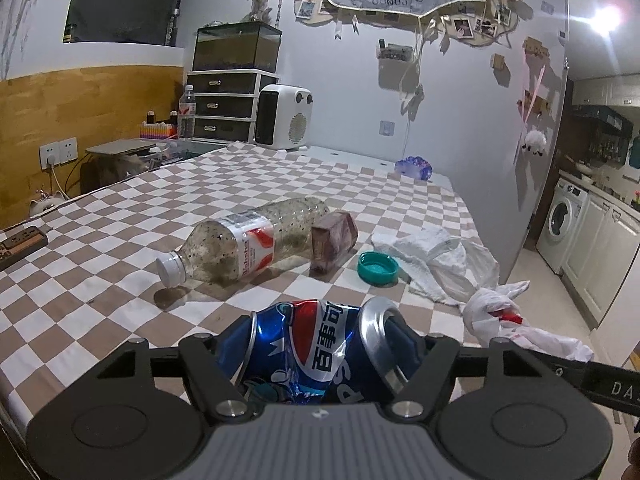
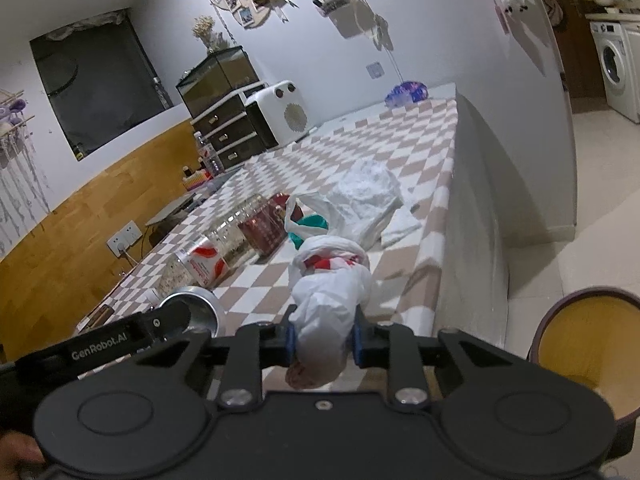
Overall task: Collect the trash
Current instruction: 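Carry the Pepsi can and white bag with both grippers over the bin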
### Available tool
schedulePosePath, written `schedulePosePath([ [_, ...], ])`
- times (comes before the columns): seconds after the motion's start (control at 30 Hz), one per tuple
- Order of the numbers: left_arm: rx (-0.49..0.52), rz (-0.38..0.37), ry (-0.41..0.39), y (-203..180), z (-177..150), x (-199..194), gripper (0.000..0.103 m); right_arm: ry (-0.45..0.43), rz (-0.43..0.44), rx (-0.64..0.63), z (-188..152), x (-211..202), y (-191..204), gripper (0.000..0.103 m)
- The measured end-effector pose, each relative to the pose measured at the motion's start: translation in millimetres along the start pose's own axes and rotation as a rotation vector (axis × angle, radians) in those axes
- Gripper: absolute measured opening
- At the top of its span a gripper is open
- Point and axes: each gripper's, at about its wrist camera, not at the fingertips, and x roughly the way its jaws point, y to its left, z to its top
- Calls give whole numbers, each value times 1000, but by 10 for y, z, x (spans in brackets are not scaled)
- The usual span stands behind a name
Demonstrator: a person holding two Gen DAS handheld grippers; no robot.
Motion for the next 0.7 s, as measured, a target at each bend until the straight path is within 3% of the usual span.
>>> schedulePosePath([
  [0.37, 30, -63, -50, -365, 212, -57, 72, -69, -40, -37, 184, -264, -147, 26],
  [0.7, 115, -191, -34, -1081, 293, 24, 72, -116, -163, -40, 376, -640, -595, 26],
])
